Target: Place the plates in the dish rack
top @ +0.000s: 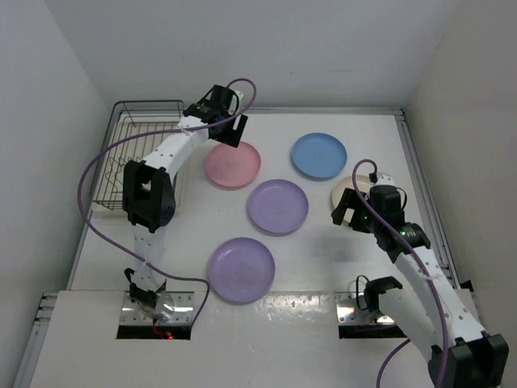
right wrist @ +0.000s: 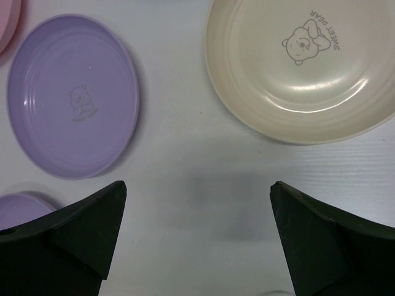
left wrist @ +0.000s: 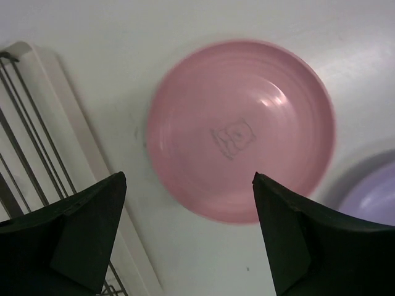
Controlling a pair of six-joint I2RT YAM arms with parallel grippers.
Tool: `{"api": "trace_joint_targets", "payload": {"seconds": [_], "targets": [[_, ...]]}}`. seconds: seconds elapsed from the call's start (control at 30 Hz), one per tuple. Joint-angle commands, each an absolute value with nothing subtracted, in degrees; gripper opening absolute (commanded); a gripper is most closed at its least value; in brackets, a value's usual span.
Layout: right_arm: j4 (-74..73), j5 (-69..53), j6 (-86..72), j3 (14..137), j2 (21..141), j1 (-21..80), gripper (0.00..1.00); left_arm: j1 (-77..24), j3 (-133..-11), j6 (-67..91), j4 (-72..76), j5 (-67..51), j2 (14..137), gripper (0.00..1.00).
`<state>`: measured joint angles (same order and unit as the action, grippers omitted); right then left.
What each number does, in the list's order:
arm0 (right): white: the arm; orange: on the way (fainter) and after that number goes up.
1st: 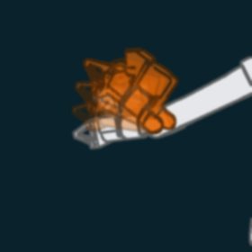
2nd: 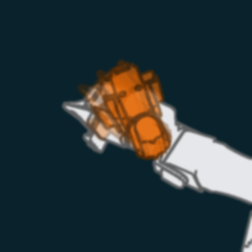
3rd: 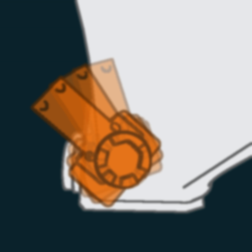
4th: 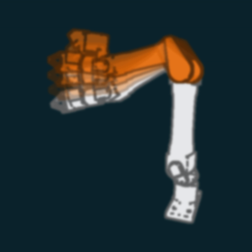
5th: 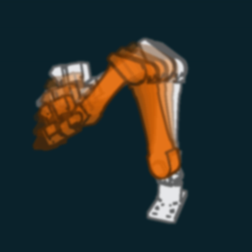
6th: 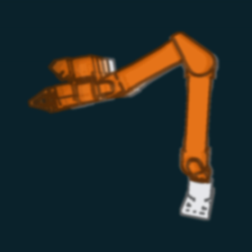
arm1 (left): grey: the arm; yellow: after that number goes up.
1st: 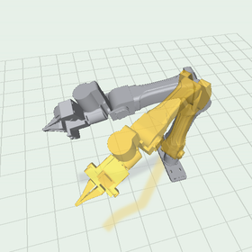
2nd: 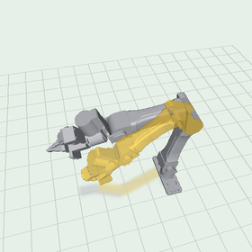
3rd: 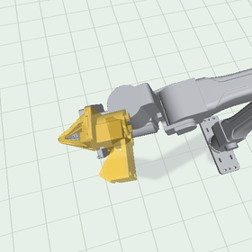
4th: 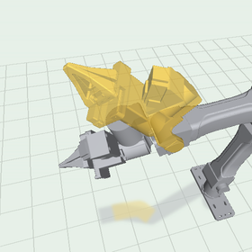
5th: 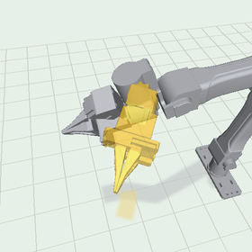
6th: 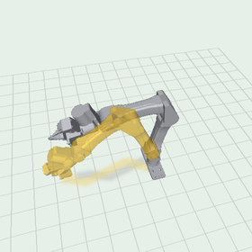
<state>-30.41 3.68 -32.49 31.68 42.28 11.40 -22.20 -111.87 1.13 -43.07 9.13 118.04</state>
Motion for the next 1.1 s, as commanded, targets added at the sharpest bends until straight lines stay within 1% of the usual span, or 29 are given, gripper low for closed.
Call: {"api": "trace_joint_targets", "payload": {"seconds": [0.0, 0.1, 0.27, 0.33, 0.47, 0.5, 0.57, 0.6, 0.63, 0.67, 0.7, 0.83, 0.9, 1.07], "targets": [[-26.55, 2.11, -31.55, 34.27, 45.52, 11.43, 1.0, -20.05, -113.46, 5.27, -34.54, 14.06, 120.57, 0.88], [-24.79, 1.06, -31.64, 34.54, 48.07, 11.51, 1.0, -17.06, -112.85, 6.06, -34.54, 13.28, 125.15, 0.88], [-22.24, 0.35, -31.73, 34.45, 52.2, 11.69, 1.0, -14.33, -109.6, 6.06, -34.54, 9.23, 128.5, 0.81], [-21.89, 0.35, -31.82, 35.24, 53.69, 11.51, 1.0, -12.93, -108.29, 6.06, -34.54, 8.61, 129.98, 0.77], [-20.83, 0.35, -31.73, 37.44, 57.29, 11.69, 1.0, -11.25, -107.75, 6.06, -34.01, 7.56, 131.13, 0.64], [-20.74, 0.35, -31.73, 37.79, 58.0, 11.69, 1.0, -10.73, -107.23, 5.54, -34.01, 6.6, 131.13, 0.56], [-21.01, 0.18, -31.38, 39.46, 59.67, 11.78, 1.0, -10.72, -106.53, 5.54, -34.01, 4.5, 130.61, 0.47], [-21.18, 0.26, -31.2, 39.81, 59.85, 11.78, 1.0, -10.72, -105.65, 5.54, -34.01, 3.87, 130.61, 0.35], [-21.27, 0.35, -31.11, 40.42, 60.11, 11.78, 1.0, -10.72, -105.64, 5.54, -34.01, 3.26, 129.82, 0.26], [-21.27, 0.35, -31.2, 40.52, 60.2, 11.86, 1.0, -10.72, -104.86, 5.54, -34.01, 1.95, 129.12, 0.06], [-21.1, 0.26, -31.11, 40.6, 60.21, 11.69, 1.0, -10.72, -104.85, 5.54, -34.01, 1.93, 129.11, 0.0], [-21.27, 0.52, -31.55, 40.43, 58.72, 11.87, 1.0, -10.72, -105.99, 5.54, -34.54, 0.7, 126.04, 0.0], [-21.79, 0.96, -31.47, 40.08, 57.75, 11.95, 1.0, -10.72, -108.54, 4.05, -34.54, 0.7, 123.85, 0.0], [-23.02, 1.67, -31.64, 39.38, 54.76, 12.13, 1.0, -12.39, -116.0, -1.75, -34.54, 3.6, 113.94, 0.0]]}}
